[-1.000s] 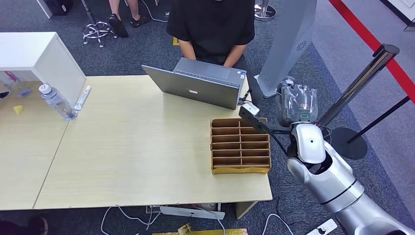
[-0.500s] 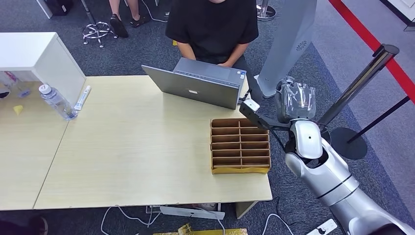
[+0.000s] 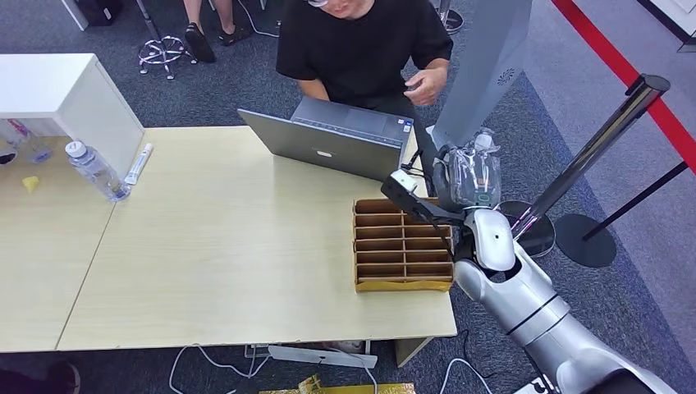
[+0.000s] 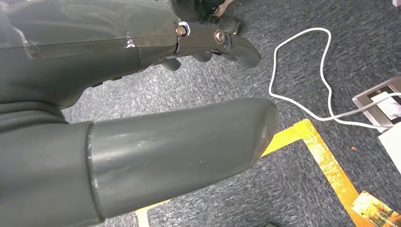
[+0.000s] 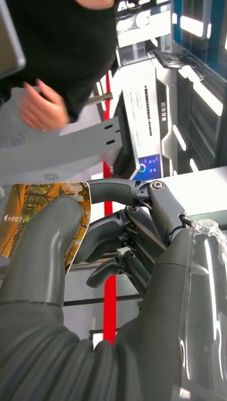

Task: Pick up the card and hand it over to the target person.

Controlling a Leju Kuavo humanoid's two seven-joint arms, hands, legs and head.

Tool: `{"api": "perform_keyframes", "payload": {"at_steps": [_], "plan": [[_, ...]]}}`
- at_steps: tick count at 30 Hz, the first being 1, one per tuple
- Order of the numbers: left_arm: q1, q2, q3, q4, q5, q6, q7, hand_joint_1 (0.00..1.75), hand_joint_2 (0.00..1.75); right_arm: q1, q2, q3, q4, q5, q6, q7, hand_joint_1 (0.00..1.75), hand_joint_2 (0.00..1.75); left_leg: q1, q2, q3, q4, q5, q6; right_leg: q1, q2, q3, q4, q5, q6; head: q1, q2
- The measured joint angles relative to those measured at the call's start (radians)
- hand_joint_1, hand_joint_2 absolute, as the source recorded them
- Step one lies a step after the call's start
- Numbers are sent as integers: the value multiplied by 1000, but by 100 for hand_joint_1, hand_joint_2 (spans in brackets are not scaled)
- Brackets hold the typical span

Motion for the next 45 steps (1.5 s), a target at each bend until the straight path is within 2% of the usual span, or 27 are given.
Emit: {"api": "perform_keyframes", "payload": {"at_steps": [9,19,20,23,24,28,32,38,42,45], "plan": [[-1,0,0,-1,-6,-1,5,0,0,9,29,12,63,-21,-31,-20,135,175,0,0,1,-1,0,0,0,0,1,-1,0,0,0,0],[-3,0,1,0,-10,0,6,0,0,7,25,20,67,-17,-39,-19,128,175,0,-1,0,0,0,0,0,-1,0,0,0,0,0,0],[-3,0,1,0,-11,0,6,0,0,7,23,21,67,-16,-38,-18,117,175,0,-1,0,0,0,0,0,-1,1,0,0,0,0,0],[-3,0,1,0,-12,0,6,0,0,8,19,21,66,-16,-35,-15,26,175,0,-2,0,0,0,0,0,-2,0,0,-1,0,0,0],[-3,0,1,0,-12,-1,6,0,0,9,19,20,66,-16,-35,-12,4,175,0,-2,0,1,0,0,0,-2,0,0,-1,0,0,0],[-3,0,2,0,-14,0,8,0,0,11,16,16,67,-13,-40,-3,0,175,0,-2,0,0,0,0,0,-2,1,0,0,0,0,0],[-1,1,5,-1,-15,2,11,0,0,18,7,9,44,-2,-58,9,0,0,0,-2,0,0,0,0,0,-2,0,0,-1,0,0,0],[12,5,20,-4,-7,9,6,0,0,59,-29,-42,-80,36,-155,37,0,0,0,-3,-1,1,0,0,0,-3,0,1,-1,0,0,0],[29,8,39,-6,6,21,-3,0,0,140,-96,-133,-266,108,-232,72,0,0,0,-6,-1,1,0,0,0,-6,0,1,-2,0,0,0],[45,9,63,-4,25,31,-9,0,0,245,-146,-238,-449,185,-237,106,0,0,0,-8,-2,2,-1,1,0,-8,0,1,-3,1,0,0]]}}
